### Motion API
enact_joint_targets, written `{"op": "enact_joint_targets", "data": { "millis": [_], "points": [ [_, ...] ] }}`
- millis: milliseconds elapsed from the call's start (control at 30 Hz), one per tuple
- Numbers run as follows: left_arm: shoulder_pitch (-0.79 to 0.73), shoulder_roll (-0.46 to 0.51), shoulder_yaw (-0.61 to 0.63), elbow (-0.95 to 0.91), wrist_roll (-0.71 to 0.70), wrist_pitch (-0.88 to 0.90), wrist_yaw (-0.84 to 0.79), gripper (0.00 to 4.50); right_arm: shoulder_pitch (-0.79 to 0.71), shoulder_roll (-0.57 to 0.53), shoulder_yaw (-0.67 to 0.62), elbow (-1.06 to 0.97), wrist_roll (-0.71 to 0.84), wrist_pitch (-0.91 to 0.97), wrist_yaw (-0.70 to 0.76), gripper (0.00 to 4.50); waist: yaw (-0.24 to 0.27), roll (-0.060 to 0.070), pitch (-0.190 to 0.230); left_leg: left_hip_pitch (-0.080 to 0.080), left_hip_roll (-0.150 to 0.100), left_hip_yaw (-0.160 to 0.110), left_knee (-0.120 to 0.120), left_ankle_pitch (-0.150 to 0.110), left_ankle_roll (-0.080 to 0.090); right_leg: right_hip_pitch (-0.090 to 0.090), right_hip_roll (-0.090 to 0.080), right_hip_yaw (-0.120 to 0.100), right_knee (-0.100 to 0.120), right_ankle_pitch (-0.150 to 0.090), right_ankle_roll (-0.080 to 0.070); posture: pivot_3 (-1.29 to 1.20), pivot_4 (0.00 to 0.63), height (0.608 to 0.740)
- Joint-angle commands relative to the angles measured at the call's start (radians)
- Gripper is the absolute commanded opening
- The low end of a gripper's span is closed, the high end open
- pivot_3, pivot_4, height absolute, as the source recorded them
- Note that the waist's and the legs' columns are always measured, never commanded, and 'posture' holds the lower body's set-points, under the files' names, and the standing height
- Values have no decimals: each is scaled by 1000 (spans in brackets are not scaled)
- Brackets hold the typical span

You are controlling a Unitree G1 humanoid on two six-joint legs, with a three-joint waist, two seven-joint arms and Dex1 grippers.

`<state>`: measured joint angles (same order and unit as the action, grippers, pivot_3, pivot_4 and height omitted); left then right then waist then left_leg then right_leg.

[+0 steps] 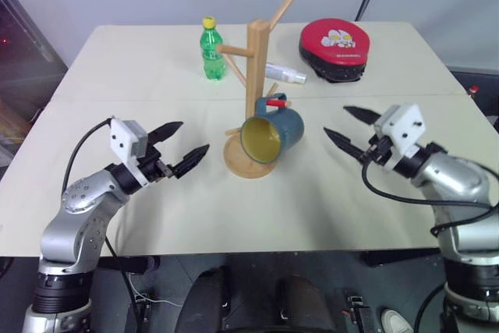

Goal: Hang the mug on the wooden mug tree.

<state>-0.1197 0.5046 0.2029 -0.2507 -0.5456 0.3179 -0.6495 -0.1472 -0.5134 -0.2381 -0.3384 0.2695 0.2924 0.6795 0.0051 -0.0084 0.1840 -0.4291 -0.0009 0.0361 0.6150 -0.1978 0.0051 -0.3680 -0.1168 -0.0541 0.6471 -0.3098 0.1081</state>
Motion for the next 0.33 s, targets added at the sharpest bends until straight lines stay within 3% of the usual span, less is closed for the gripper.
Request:
{"op": "enact_joint_targets", "data": {
  "millis": [33,333],
  "points": [
    [37,-45,55,67,88,-67,124,4500,40,125,-43,66,44,-81,-106,2855,-2,0,0,0,0,0,0,0,0,0,0,0,0,0,0,0,150,740],
    [119,-91,88,104,147,-135,202,4500,67,153,-25,220,52,-162,-90,2855,5,0,0,0,0,0,0,0,0,-1,-1,0,0,0,0,0,150,740]
  ]
}}
